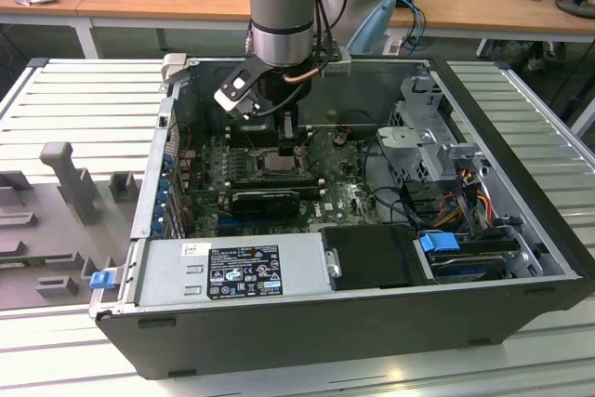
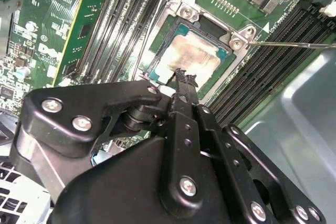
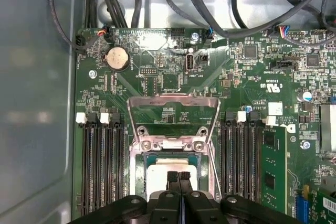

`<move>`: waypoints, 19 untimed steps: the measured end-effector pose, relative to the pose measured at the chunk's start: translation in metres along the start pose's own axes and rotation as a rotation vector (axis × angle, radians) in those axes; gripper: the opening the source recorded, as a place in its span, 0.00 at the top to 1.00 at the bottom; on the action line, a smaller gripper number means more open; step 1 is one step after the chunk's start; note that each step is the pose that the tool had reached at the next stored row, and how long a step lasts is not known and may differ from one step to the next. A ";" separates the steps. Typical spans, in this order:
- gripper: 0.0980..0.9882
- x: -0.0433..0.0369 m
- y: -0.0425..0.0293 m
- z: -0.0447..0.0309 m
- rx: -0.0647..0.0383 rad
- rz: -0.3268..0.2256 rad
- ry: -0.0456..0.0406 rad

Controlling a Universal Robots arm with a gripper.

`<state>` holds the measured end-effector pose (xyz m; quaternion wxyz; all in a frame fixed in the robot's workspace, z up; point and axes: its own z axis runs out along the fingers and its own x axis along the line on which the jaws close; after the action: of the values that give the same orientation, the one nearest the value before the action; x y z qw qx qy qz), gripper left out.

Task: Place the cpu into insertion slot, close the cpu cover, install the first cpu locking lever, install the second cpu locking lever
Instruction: 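Close the cpu cover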

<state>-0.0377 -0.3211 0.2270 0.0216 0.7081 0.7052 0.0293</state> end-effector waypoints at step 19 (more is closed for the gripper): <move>0.99 0.0004 0.0426 -0.0260 0.008 0.000 0.0003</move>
<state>0.0029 -0.3211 0.2560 0.0188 0.7082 0.7052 0.0267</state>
